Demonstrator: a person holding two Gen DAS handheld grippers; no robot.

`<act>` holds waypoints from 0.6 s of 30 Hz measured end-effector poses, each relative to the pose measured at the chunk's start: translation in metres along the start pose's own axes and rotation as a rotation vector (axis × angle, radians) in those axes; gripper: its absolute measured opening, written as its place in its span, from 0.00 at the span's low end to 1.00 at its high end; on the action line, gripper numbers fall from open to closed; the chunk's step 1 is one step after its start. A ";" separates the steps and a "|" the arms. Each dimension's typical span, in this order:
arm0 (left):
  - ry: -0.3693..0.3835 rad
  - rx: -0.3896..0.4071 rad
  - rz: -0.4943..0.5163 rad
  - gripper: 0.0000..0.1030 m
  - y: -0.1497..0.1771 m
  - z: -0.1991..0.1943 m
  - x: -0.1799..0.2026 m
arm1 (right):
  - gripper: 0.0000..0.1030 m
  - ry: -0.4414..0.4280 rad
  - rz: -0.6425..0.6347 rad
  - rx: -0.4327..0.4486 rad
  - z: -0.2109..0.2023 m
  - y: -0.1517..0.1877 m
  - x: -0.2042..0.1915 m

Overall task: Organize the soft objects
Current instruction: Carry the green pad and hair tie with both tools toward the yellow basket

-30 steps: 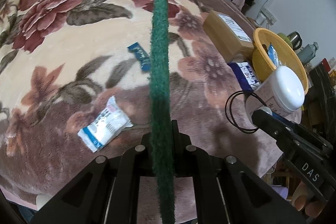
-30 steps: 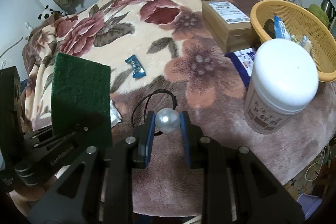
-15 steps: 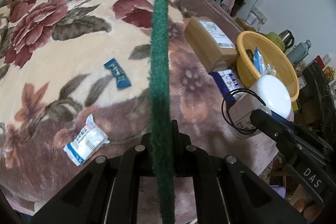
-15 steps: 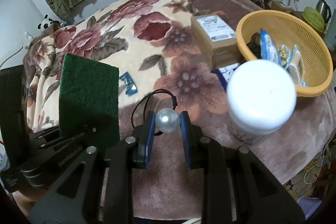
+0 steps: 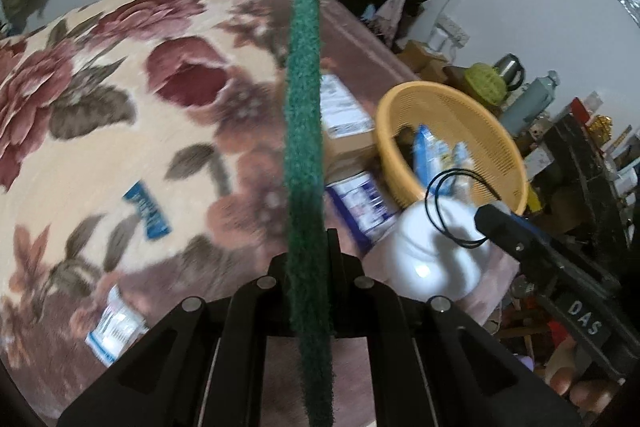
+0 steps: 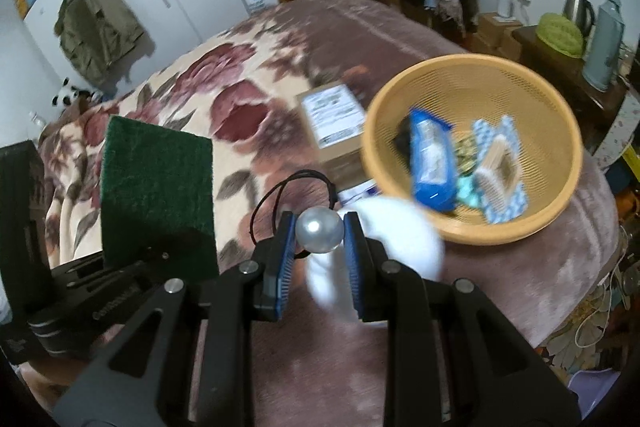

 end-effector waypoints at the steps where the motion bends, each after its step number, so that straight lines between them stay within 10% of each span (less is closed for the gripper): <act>1: 0.008 0.002 0.007 0.05 -0.005 0.001 0.006 | 0.24 0.005 0.008 0.005 -0.002 -0.004 0.006; 18: 0.240 -0.006 0.150 0.05 -0.086 0.055 0.157 | 0.24 0.134 0.166 0.097 -0.025 -0.066 0.124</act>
Point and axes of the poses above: each gripper's, at about its wrist camera, not at the fingertips, and z roughly the way its jaws point, x to its right, y to its underside, the point moved 8 cm from there along z, roughly the way its jaws point, and after that the axes turned 4 degrees about -x, right-handed, at the moved point
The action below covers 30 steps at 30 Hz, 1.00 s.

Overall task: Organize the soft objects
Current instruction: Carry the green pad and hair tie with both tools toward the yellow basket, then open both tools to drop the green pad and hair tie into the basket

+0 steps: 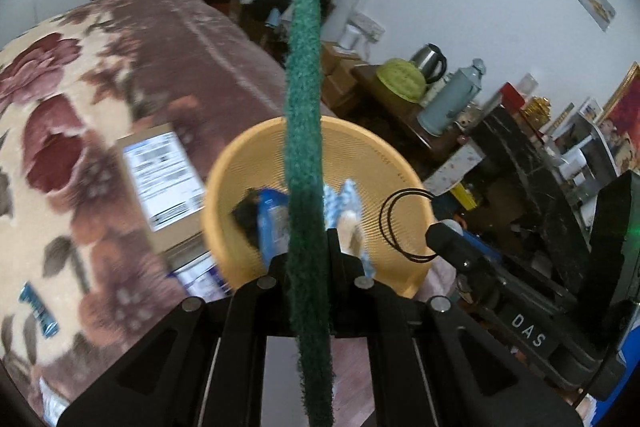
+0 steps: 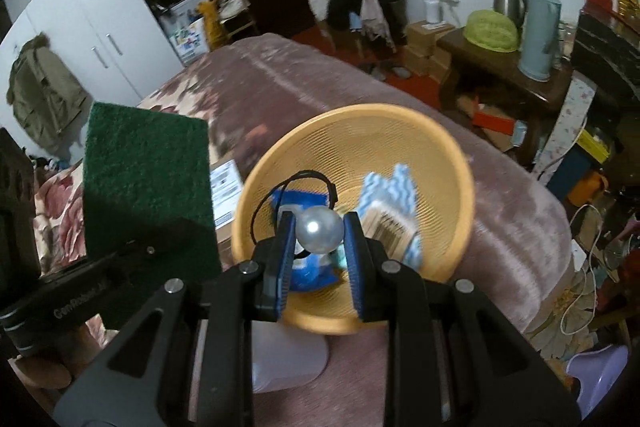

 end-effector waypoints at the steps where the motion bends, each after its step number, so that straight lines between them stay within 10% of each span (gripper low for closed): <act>1: 0.009 -0.003 0.005 0.05 -0.004 0.007 0.005 | 0.24 0.005 0.002 0.000 0.001 -0.001 0.002; 9: 0.035 -0.008 0.023 0.07 -0.025 0.049 0.021 | 0.25 0.016 0.055 -0.006 0.019 -0.017 0.031; 13: 0.035 0.017 -0.009 0.80 -0.029 0.054 0.018 | 0.25 0.010 0.101 -0.026 0.025 -0.021 0.045; 17: 0.046 0.032 -0.039 0.97 -0.027 0.044 0.009 | 0.46 0.029 0.130 -0.017 0.022 -0.021 0.056; 19: 0.013 0.046 -0.042 0.99 -0.026 0.038 0.003 | 0.71 0.031 0.141 -0.020 0.021 -0.018 0.058; 30: -0.243 0.048 -0.050 0.99 0.005 -0.009 -0.048 | 0.98 0.068 0.072 -0.088 0.022 0.015 0.032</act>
Point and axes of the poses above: each gripper's, at about its wrist camera, not at the fingertips, and z roughly the way its jaws point, x to its right, y to its underside, the point moved 8 cm from there along z, roughly the way its jaws point, and after that the axes turned 4 degrees about -x, right-handed, at the moved point
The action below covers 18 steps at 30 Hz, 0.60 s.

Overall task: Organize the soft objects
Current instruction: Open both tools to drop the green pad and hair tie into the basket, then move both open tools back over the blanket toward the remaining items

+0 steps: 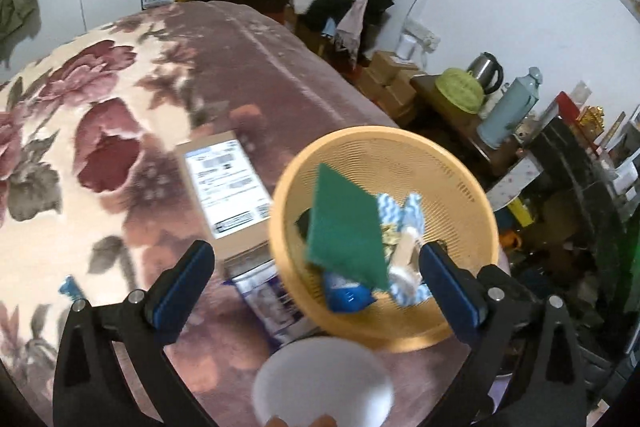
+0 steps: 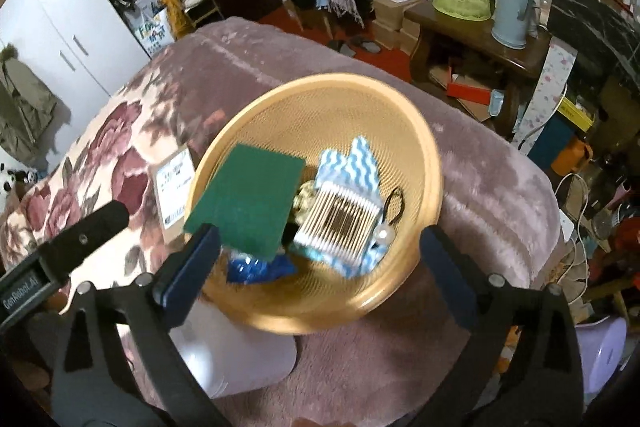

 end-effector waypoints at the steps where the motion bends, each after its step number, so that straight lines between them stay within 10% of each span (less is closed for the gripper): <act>1: -0.003 0.000 0.000 0.99 0.002 -0.002 -0.003 | 0.98 0.001 -0.003 -0.004 0.000 0.003 -0.002; 18: -0.054 0.007 -0.153 0.99 0.048 -0.047 -0.123 | 0.98 -0.035 -0.152 -0.032 0.000 0.050 -0.098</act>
Point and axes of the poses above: each gripper's, at about its wrist camera, not at the fingertips, and z roughly the way its jaws point, x to its right, y to its underside, the point moved 8 cm from there along z, roughly the way its jaws point, and after that the axes turned 4 degrees about -x, right-handed, at the moved point
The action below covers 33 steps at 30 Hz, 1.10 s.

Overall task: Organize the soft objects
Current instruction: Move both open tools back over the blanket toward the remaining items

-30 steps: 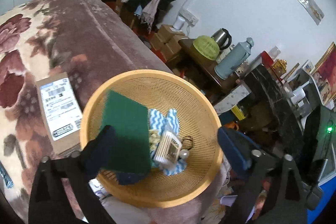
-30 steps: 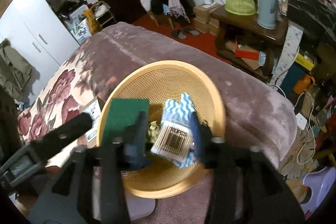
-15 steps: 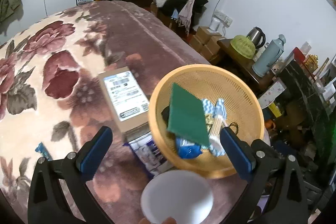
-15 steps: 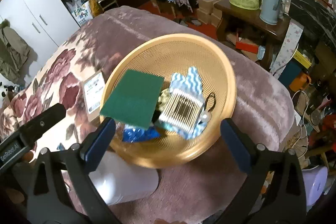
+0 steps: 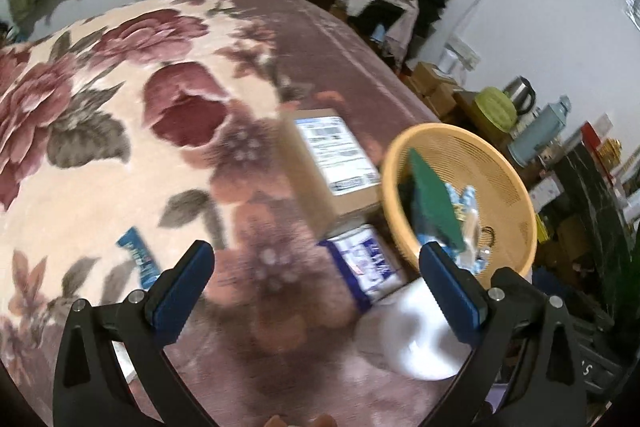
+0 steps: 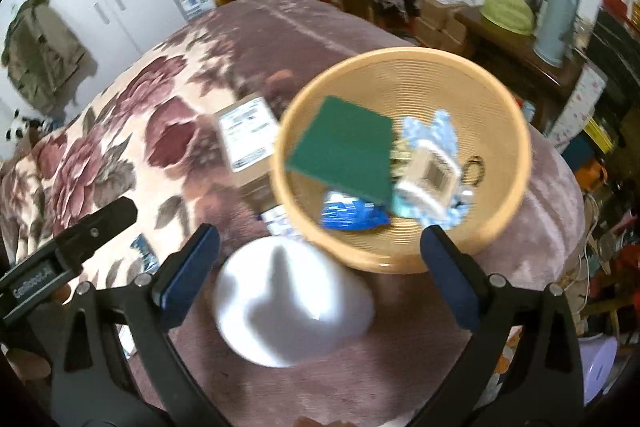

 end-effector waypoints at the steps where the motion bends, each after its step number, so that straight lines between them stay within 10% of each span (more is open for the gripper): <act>1: -0.005 0.002 -0.012 0.99 0.001 -0.002 -0.009 | 0.98 -0.005 -0.013 -0.001 0.001 0.002 -0.009; 33: -0.111 -0.018 -0.173 0.99 0.064 -0.033 -0.166 | 0.99 -0.053 -0.276 -0.141 0.035 0.087 -0.161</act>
Point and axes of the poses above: each gripper's, at about its wrist camera, not at the fingertips, and z roughly the way its jaws point, x to its right, y to its underside, the point moved 8 cm from there along z, roughly the way its jaws point, and after that the axes turned 4 degrees about -x, right-handed, at the moved point
